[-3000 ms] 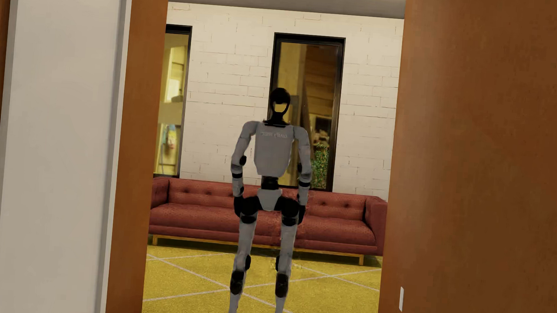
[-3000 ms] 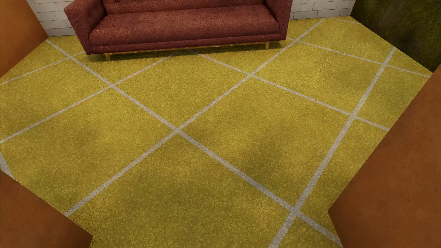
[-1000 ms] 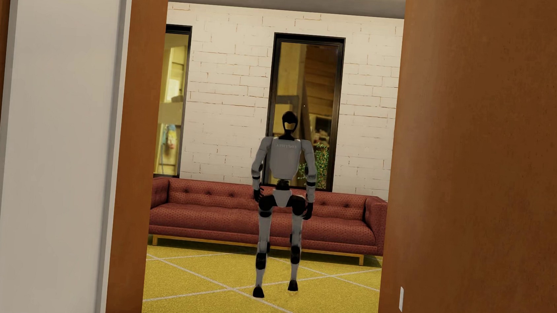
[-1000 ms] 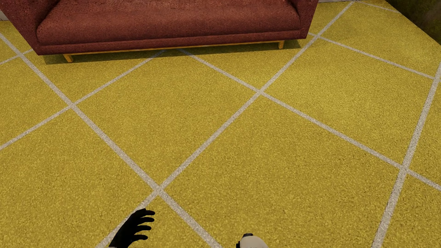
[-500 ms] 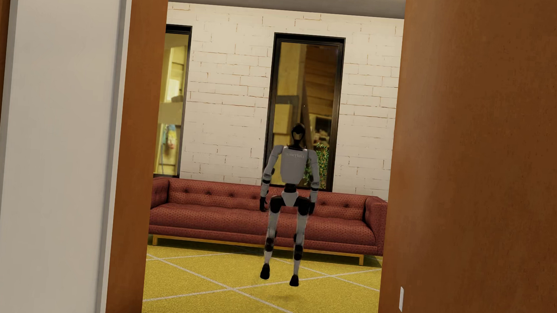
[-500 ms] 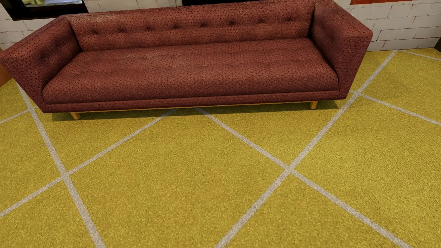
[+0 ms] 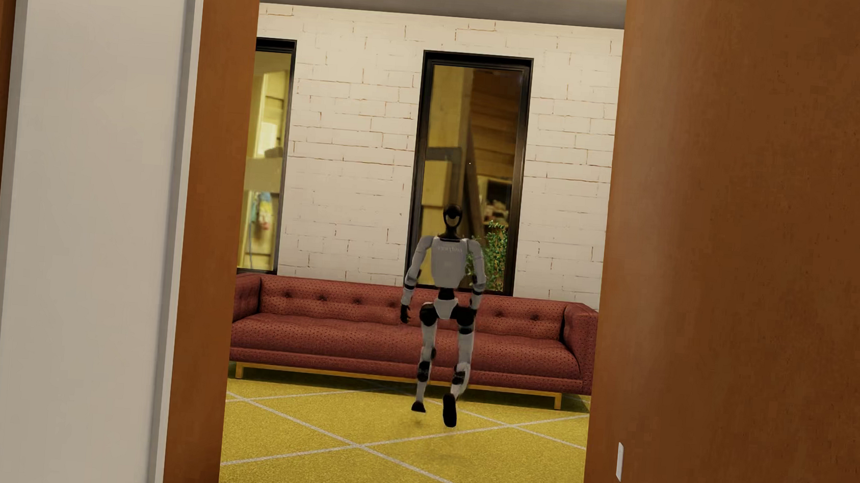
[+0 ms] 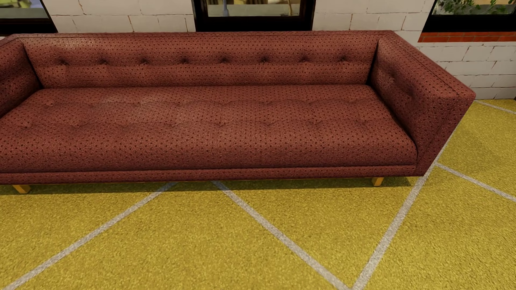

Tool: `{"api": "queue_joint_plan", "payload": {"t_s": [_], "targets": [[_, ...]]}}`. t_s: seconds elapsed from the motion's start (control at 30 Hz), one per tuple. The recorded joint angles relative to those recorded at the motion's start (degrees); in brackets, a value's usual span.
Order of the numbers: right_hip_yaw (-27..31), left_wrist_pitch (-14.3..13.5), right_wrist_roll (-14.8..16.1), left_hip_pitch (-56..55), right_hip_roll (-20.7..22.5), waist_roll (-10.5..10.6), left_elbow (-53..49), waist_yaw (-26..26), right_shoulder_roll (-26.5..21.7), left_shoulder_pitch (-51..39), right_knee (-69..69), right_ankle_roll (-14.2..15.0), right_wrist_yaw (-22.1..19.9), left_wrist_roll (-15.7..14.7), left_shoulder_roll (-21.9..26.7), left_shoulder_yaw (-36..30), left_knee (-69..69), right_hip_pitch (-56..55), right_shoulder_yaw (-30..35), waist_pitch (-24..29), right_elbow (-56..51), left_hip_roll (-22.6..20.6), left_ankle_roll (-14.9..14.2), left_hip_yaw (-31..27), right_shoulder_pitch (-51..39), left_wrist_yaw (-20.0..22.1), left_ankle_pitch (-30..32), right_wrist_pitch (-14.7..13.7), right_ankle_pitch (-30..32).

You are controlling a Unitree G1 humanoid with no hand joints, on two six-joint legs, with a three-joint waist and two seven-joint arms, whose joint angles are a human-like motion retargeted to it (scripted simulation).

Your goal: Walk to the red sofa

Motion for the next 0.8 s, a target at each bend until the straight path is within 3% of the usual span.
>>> {"api": "queue_joint_plan", "payload": {"t_s": [0.03, 0.13, 0.2, 0.3, 0.33, 0.4, 0.5, 0.67, 0.7, 0.8], "targets": [[0.00, 0.00, 0.00, 3.26, -0.05, -0.16, -3.95, 0.51, -0.48, -1.50, 3.08, 0.00, 0.00, 0.00, -0.58, 1.42, -2.37, -5.84, 1.87, 0.45, 3.09, -0.18, 0.00, 0.00, -0.47, 0.00, -0.96, 0.00, -1.14], [0.00, 0.00, 0.00, 10.47, 0.88, 0.31, -15.62, -2.74, -1.01, -3.99, 0.18, 0.00, 0.00, 0.00, -0.89, 2.23, -8.43, -19.36, -1.49, 2.40, 5.61, -1.84, 0.00, 0.00, 1.61, 0.00, -1.55, 0.00, -1.43], [0.00, 0.00, 0.00, 13.70, 3.00, 0.49, -20.62, -5.21, -1.33, -4.94, -13.09, 0.00, 0.00, 0.00, -0.62, 2.45, -11.22, -23.39, -3.71, 2.34, 5.81, -2.00, 0.00, 0.00, 3.12, 0.00, -1.20, 0.00, -0.59], [0.00, 0.00, 0.00, 16.84, 5.67, 0.38, -24.27, -9.68, -1.30, -4.17, -31.59, 0.00, 0.00, 0.00, -0.39, 1.50, -14.29, -23.22, -6.10, 1.22, 4.60, -2.54, 0.00, 0.00, 5.35, 0.00, -0.77, 0.00, -9.93], [0.00, 0.00, 0.00, 17.92, 5.80, 0.43, -23.81, -10.65, -0.60, -4.15, -34.60, 0.00, 0.00, 0.00, -0.59, 0.54, -14.93, -22.16, -8.27, 1.15, 5.05, -2.82, 0.00, 0.00, 5.91, 0.00, -1.07, 0.00, -9.02], [0.00, 0.00, 0.00, 20.56, 5.08, -0.67, -21.46, -9.82, -0.77, -4.47, -36.23, 0.00, 0.00, 0.00, -0.30, -2.49, -16.04, -19.40, -5.90, 0.78, 5.65, -3.99, 0.00, 0.00, 6.20, 0.00, -3.21, 0.00, -6.33], [0.00, 0.00, 0.00, 25.78, 4.68, -0.41, -15.31, -7.31, -1.46, -2.93, -36.27, 0.00, 0.00, 0.00, -0.64, -6.50, -18.95, -16.12, -1.22, 0.21, 6.54, -4.26, 0.00, 0.00, 4.67, 0.00, -5.76, 0.00, -10.17], [0.00, 0.00, 0.00, 31.46, 5.66, 0.75, -1.03, -10.86, -0.82, 1.10, -35.82, 0.00, 0.00, 0.00, -0.70, -13.66, -19.37, -8.57, -2.19, 0.74, 2.28, -3.76, 0.00, 0.00, 1.65, 0.00, -8.14, 0.00, -19.43], [0.00, 0.00, 0.00, 32.39, 5.75, 0.77, 0.84, -10.78, -0.64, 1.61, -34.76, 0.00, 0.00, 0.00, -0.65, -13.92, -30.09, -7.78, -2.33, 0.68, 0.83, -3.63, 0.00, 0.00, 1.45, 0.00, -7.89, 0.00, -19.05], [0.00, 0.00, 0.00, 34.31, 6.18, 0.90, 3.89, -10.23, -0.49, 2.43, -42.19, 0.00, 0.00, 0.00, -0.83, -12.65, -31.33, -6.54, -1.65, -0.13, -1.66, -3.23, 0.00, 0.00, 1.55, 0.00, -9.27, 0.00, -16.16]]}}
